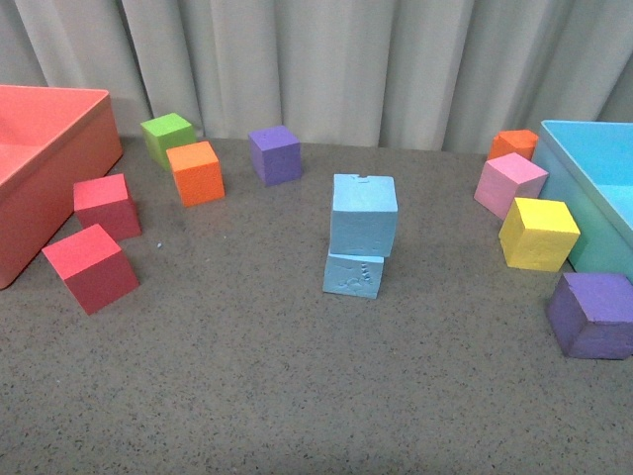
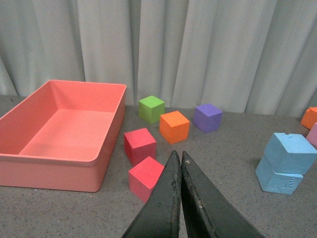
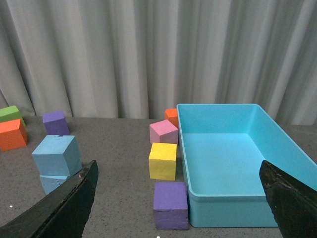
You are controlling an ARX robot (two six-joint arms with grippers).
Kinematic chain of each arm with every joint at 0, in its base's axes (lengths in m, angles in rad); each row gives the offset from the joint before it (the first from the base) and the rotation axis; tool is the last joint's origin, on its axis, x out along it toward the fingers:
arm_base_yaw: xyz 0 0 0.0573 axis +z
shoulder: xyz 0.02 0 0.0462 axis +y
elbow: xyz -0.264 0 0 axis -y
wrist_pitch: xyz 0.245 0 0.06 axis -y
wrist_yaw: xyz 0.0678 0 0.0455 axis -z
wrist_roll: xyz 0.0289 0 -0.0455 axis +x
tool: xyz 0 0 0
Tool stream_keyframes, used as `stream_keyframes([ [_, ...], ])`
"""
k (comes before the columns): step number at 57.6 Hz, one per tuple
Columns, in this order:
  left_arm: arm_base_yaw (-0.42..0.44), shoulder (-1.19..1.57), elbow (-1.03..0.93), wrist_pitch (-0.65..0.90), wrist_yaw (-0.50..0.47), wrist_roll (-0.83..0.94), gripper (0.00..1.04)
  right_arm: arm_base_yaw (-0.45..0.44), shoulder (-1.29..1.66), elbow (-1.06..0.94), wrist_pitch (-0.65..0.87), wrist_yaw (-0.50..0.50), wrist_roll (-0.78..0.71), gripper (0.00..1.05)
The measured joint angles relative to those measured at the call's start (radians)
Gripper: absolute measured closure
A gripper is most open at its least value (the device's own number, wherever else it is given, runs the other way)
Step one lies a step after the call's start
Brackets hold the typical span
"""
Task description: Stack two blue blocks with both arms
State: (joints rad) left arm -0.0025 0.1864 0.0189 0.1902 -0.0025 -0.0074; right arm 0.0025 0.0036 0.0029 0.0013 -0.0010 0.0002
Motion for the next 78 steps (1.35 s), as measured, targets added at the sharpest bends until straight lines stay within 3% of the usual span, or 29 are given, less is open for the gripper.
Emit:
stream_keyframes([
  [4, 0.000, -0.013, 0.000, -0.013, 0.000, 0.000, 1.01, 0.000, 0.000, 0.000, 0.000, 0.000, 0.000, 0.10],
  [11, 0.000, -0.154, 0.000, -0.179, 0.002, 0.000, 1.01, 0.000, 0.000, 0.000, 0.000, 0.000, 0.000, 0.10],
  [21, 0.000, -0.181, 0.000, -0.188, 0.001, 0.000, 0.98, 0.000, 0.000, 0.000, 0.000, 0.000, 0.000, 0.10],
  [31, 0.000, -0.182, 0.000, -0.188, 0.001, 0.000, 0.68, 0.000, 0.000, 0.000, 0.000, 0.000, 0.000, 0.10],
  [44, 0.000, -0.182, 0.000, -0.188, 0.001, 0.000, 0.18, 0.000, 0.000, 0.000, 0.000, 0.000, 0.000, 0.10],
  [49, 0.000, -0.182, 0.000, -0.188, 0.001, 0.001, 0.05, 0.000, 0.000, 0.000, 0.000, 0.000, 0.000, 0.10],
  [78, 0.000, -0.182, 0.000, -0.188, 0.001, 0.003, 0.07, 0.000, 0.000, 0.000, 0.000, 0.000, 0.000, 0.10],
])
